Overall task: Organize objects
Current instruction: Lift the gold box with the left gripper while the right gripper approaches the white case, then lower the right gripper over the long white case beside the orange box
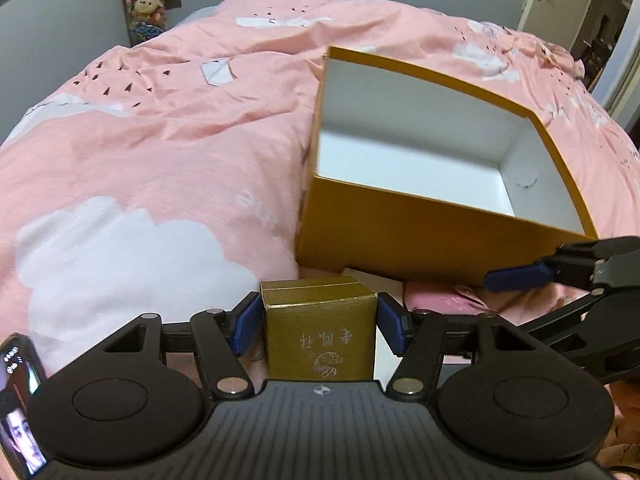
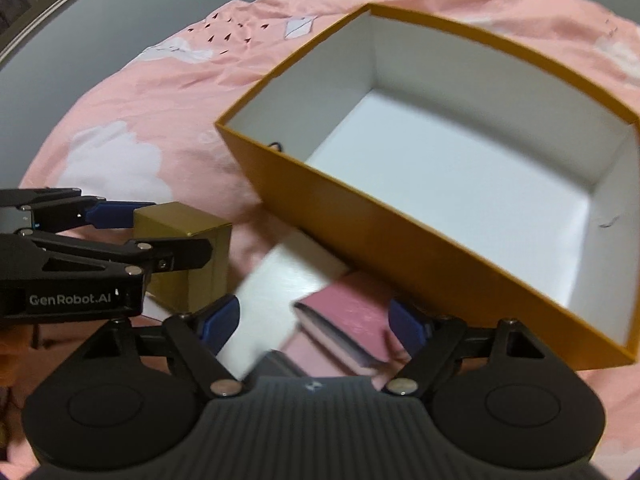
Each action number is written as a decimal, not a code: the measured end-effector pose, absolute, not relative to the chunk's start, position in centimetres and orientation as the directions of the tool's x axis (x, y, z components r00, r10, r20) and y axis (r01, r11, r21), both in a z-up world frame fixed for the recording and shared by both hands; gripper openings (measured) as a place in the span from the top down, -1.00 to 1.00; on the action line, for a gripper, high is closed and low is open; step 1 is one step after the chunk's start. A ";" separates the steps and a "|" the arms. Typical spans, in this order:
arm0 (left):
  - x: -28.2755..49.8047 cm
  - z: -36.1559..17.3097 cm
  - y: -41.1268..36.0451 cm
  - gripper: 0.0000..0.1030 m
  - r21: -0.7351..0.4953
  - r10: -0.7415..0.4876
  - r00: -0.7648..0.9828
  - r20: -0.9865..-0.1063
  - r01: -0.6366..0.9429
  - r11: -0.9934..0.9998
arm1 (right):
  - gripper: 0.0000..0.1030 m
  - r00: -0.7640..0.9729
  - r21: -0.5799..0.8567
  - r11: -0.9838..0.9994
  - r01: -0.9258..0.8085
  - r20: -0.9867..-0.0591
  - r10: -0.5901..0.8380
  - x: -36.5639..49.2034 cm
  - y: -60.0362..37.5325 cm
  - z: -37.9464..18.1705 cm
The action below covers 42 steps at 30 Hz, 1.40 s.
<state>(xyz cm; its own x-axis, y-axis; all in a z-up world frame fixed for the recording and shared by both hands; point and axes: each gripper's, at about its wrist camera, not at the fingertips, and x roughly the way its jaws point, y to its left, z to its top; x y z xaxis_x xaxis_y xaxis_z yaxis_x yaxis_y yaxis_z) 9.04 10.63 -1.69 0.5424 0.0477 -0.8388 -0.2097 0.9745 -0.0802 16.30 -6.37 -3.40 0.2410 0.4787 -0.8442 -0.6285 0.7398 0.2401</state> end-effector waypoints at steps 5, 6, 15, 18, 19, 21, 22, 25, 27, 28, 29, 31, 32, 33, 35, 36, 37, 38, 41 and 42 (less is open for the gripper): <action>8.3 -1.4 12.1 -0.37 -0.111 0.047 0.560 -0.827 -0.245 0.963 | -0.52 0.183 0.297 0.741 -0.602 -0.852 0.490 16.9 -5.0 -4.1; 8.2 -1.4 12.4 -0.37 -0.120 0.044 0.564 -0.824 -0.252 0.960 | -0.52 0.164 0.312 0.744 -0.591 -0.857 0.489 17.1 -4.6 -4.4; 8.2 -2.0 13.9 -0.37 -0.174 0.041 0.584 -0.811 -0.308 0.935 | -0.58 0.145 0.263 0.772 -0.579 -0.898 0.414 18.2 -2.4 -5.9; 8.2 -2.2 14.3 -0.38 -0.183 0.034 0.581 -0.813 -0.311 0.933 | -0.59 0.147 0.230 0.781 -0.581 -0.914 0.379 18.9 -1.8 -6.5; 8.1 -2.3 14.3 -0.38 -0.185 0.033 0.580 -0.814 -0.313 0.932 | -0.59 0.145 0.226 0.786 -0.576 -0.918 0.370 19.2 -1.7 -6.7; 8.2 -2.4 14.5 -0.38 -0.194 0.028 0.579 -0.815 -0.317 0.928 | -0.59 0.116 0.249 0.792 -0.558 -0.921 0.372 19.9 -1.7 -7.0; 8.2 -2.5 14.6 -0.38 -0.198 0.025 0.579 -0.815 -0.319 0.927 | -0.59 0.105 0.255 0.794 -0.551 -0.923 0.370 20.1 -1.6 -7.0; 8.4 -2.4 15.0 -0.38 -0.215 0.012 0.577 -0.817 -0.323 0.922 | -0.59 0.078 0.268 0.805 -0.529 -0.929 0.361 20.5 -1.4 -7.0; 8.4 -2.4 15.4 -0.38 -0.230 -0.001 0.576 -0.817 -0.324 0.918 | -0.59 0.069 0.278 0.806 -0.523 -0.928 0.365 20.4 -1.3 -6.7; 8.4 -2.4 15.5 -0.38 -0.236 -0.006 0.576 -0.817 -0.325 0.916 | -0.59 0.063 0.286 0.806 -0.519 -0.927 0.370 20.4 -1.2 -6.6; 8.4 -2.4 15.6 -0.38 -0.242 -0.011 0.576 -0.817 -0.325 0.914 | -0.59 0.064 0.286 0.811 -0.511 -0.928 0.368 20.4 -1.1 -6.5; 8.3 -2.4 15.8 -0.38 -0.254 -0.021 0.578 -0.816 -0.325 0.911 | -0.57 0.065 0.292 0.812 -0.506 -0.925 0.373 20.5 -0.8 -6.5; 8.3 -2.4 15.9 -0.38 -0.261 -0.027 0.579 -0.815 -0.324 0.909 | -0.51 0.074 0.283 0.819 -0.498 -0.928 0.366 20.4 -0.7 -6.5; 8.2 -2.4 16.1 -0.37 -0.268 -0.034 0.581 -0.814 -0.323 0.908 | -0.49 0.077 0.280 0.821 -0.498 -0.928 0.364 20.3 -0.5 -6.2; 8.0 -2.3 16.4 -0.37 -0.287 -0.050 0.584 -0.810 -0.322 0.902 | -0.43 0.055 0.315 0.809 -0.497 -0.919 0.391 20.0 -0.5 -5.8; 7.9 -2.3 16.5 -0.37 -0.298 -0.058 0.585 -0.809 -0.322 0.899 | -0.43 0.053 0.317 0.811 -0.492 -0.919 0.391 19.8 -0.4 -5.6; 7.9 -2.2 16.7 -0.37 -0.306 -0.066 0.586 -0.808 -0.321 0.896 | -0.43 0.048 0.323 0.812 -0.486 -0.918 0.394 19.7 -0.5 -5.5; 7.8 -2.2 16.8 -0.37 -0.311 -0.071 0.586 -0.807 -0.320 0.895 | -0.43 0.045 0.329 0.815 -0.477 -0.917 0.396 19.5 -0.5 -5.3; 7.5 -2.0 16.8 -0.37 -0.319 -0.081 0.586 -0.806 -0.315 0.894 | -0.43 0.046 0.322 0.821 -0.471 -0.921 0.387 19.2 -0.6 -5.0; 7.3 -2.0 16.8 -0.37 -0.321 -0.083 0.586 -0.806 -0.315 0.893 | -0.43 0.045 0.311 0.817 -0.485 -0.925 0.378 19.1 -0.3 -5.0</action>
<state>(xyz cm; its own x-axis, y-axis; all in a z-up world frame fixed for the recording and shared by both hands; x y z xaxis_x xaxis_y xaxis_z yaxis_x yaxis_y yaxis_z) 7.34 16.85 -1.96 0.5862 -0.0832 -0.8059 -0.3149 0.8931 -0.3213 19.08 -0.33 -4.98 0.0453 0.3784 -0.9245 -0.4852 0.8173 0.3107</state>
